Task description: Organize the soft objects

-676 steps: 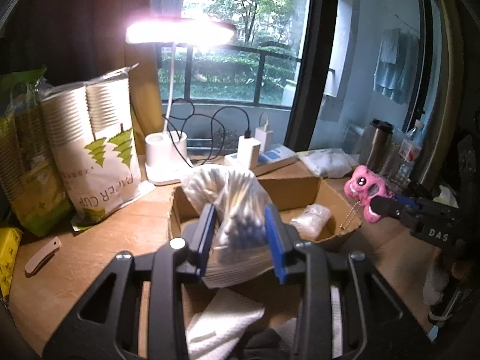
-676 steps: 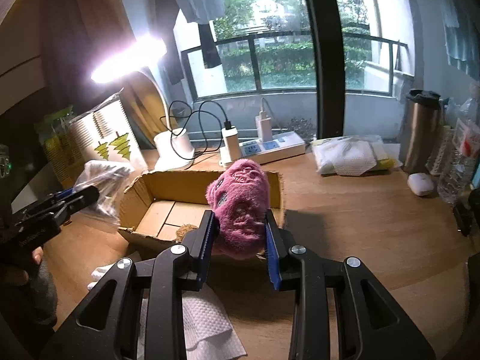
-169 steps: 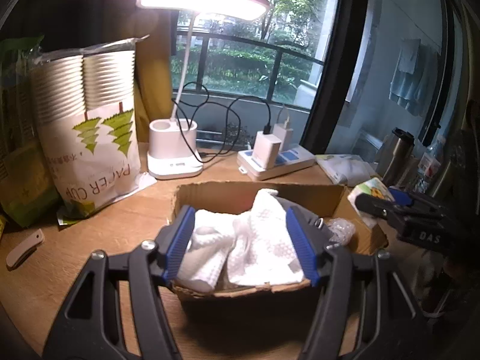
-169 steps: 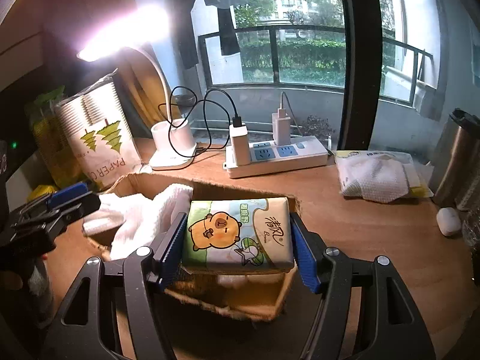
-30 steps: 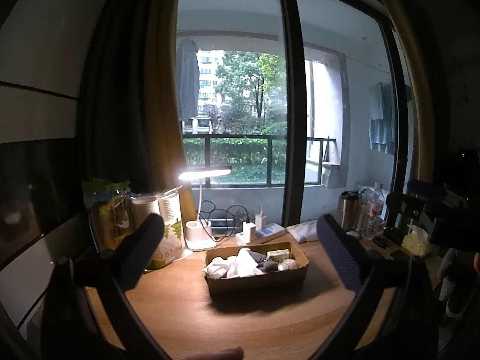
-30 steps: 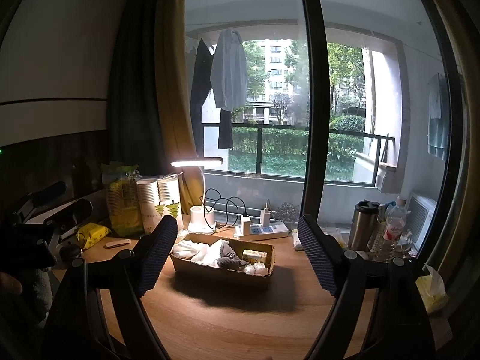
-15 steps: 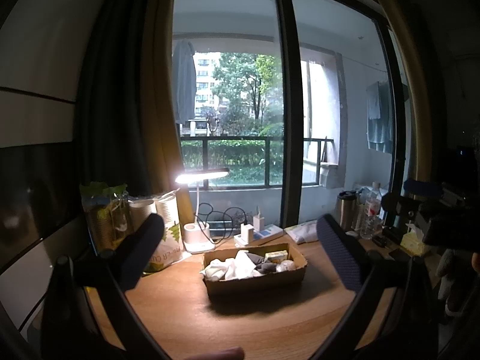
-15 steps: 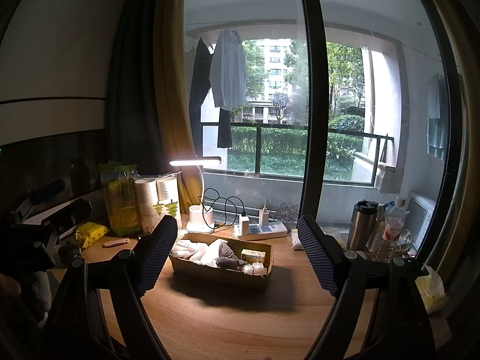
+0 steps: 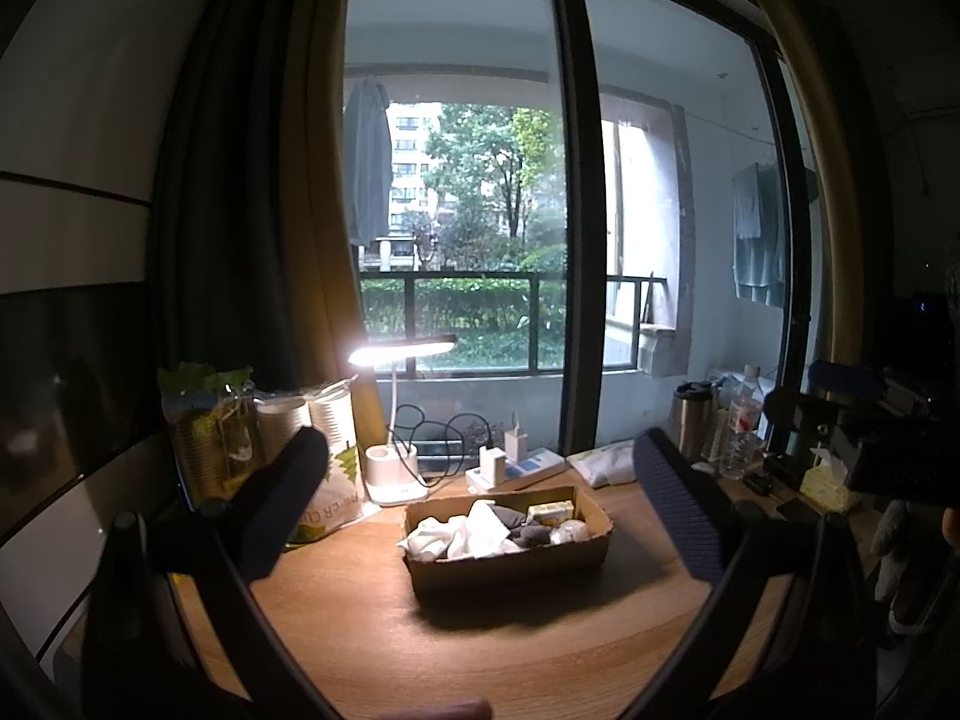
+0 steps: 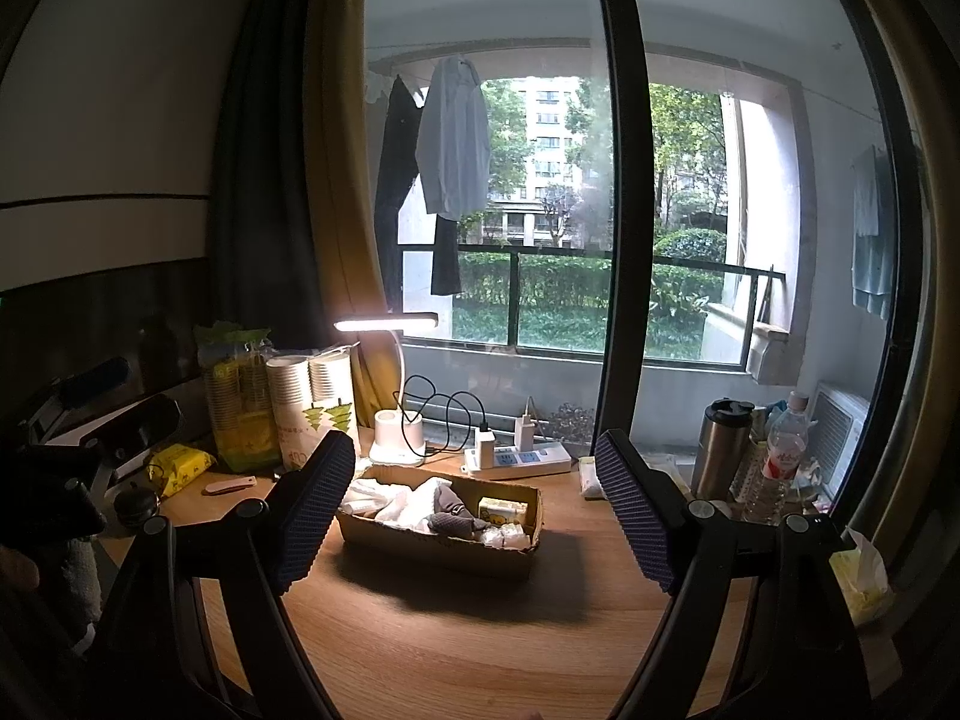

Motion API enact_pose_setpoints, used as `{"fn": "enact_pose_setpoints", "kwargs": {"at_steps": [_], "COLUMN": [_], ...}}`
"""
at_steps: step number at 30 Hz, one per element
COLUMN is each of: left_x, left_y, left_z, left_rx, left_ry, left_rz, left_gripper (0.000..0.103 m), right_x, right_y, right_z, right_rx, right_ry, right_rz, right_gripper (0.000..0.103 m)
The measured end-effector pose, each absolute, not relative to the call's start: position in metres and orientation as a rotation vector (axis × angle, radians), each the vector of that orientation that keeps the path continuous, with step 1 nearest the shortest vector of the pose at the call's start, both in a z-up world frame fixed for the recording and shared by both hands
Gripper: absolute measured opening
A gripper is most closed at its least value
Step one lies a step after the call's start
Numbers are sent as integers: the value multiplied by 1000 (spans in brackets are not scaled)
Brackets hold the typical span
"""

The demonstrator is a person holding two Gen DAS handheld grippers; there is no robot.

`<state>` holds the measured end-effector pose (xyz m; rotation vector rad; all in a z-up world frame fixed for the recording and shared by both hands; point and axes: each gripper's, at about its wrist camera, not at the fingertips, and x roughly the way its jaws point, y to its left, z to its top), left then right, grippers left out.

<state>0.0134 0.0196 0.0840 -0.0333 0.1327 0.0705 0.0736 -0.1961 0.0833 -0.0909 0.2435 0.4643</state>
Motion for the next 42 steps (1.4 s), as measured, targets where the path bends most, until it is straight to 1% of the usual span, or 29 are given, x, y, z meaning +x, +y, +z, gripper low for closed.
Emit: {"fn": "enact_pose_setpoints", "kwargs": {"at_steps": [42], "left_x": [15], "left_y": [14], "left_z": [81], "left_rx": [-36], "left_ry": [140], "left_rz": [63], "left_gripper": [102], "right_x": [75], "right_y": [-200], "right_z": [83], "right_rx": [-91], "right_ry": [247], "right_rz": [459], "right_gripper": [85]}}
